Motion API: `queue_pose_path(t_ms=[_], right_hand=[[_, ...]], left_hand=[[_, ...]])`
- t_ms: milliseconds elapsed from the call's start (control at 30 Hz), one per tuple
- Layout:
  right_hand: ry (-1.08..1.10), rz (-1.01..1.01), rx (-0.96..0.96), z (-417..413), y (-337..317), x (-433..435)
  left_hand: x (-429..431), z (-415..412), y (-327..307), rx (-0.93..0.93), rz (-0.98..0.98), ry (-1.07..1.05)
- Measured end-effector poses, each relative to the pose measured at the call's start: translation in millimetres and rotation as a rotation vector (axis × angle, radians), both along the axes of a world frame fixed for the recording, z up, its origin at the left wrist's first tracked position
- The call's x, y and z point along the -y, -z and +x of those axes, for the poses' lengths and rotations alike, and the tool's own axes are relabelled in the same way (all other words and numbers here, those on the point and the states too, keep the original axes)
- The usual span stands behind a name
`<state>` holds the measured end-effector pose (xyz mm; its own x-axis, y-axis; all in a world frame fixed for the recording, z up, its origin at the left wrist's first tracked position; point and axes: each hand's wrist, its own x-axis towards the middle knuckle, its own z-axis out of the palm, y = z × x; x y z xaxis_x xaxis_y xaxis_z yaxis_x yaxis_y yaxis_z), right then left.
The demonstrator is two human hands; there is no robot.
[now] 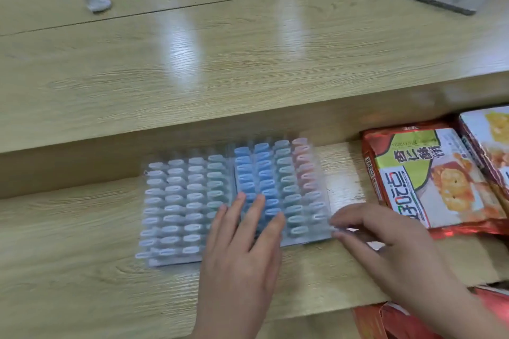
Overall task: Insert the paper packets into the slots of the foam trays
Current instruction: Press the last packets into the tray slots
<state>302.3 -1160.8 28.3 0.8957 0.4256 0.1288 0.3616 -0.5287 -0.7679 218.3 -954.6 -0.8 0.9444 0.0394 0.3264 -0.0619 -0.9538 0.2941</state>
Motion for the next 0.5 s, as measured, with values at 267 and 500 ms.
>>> queue_pose_path(t_ms=[267,500], right_hand=[[-0.185,-0.328,0.407,-1.8,11.1,2.4],[-0.171,-0.413,0.589,0.7,6.6,-2.1]], left_hand=[[0.8,-0.6,5.6,0.042,0.053,0.008],[-2.2,-3.4,6.5,0.011,0.12,0.039]])
